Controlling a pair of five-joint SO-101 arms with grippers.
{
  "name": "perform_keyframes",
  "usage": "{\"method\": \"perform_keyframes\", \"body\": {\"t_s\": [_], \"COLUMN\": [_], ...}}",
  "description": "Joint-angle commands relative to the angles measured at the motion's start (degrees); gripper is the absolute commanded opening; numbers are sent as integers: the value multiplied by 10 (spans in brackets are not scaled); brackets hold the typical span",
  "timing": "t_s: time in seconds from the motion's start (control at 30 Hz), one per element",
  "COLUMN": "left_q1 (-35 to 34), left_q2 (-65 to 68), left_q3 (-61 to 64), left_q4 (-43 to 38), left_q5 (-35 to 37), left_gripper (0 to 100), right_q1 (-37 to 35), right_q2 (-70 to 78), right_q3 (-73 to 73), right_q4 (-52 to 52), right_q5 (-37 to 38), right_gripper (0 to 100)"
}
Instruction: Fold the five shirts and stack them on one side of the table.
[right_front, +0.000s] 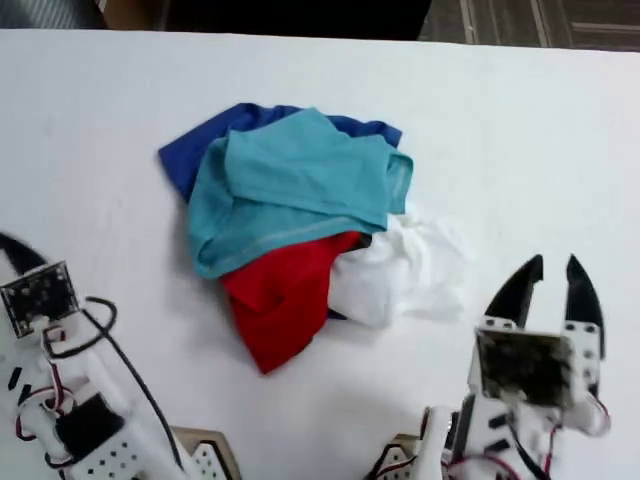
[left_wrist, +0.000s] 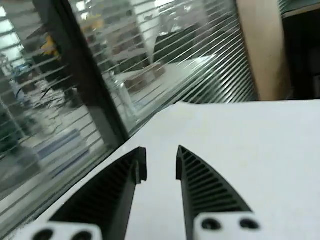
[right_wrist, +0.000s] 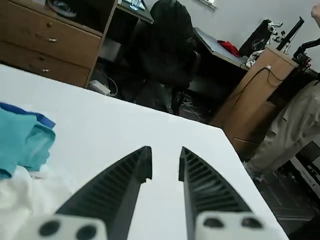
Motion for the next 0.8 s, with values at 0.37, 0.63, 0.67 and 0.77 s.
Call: {"method": "perform_keyframes", "body": {"t_s": [0.37,0.63,0.67,0.77], "left_q1": [267,345,360,407], "left_q2": [367,761,802,910], "left_q3": [-660,-847,-857,-882], "left_q4": [292,588,611,641], "left_q5": [14,49,49,47], "left_gripper": [128,128,129,150], "right_q1": [-48,-111,-112,-127], "right_q2": [437,565,569,581], "right_q3": [-532,-454,-423,-336], "right_q4": [145,232,232,231], "right_q5": [-110,-109,-108,-78], "right_gripper": [108,108,108,109]}}
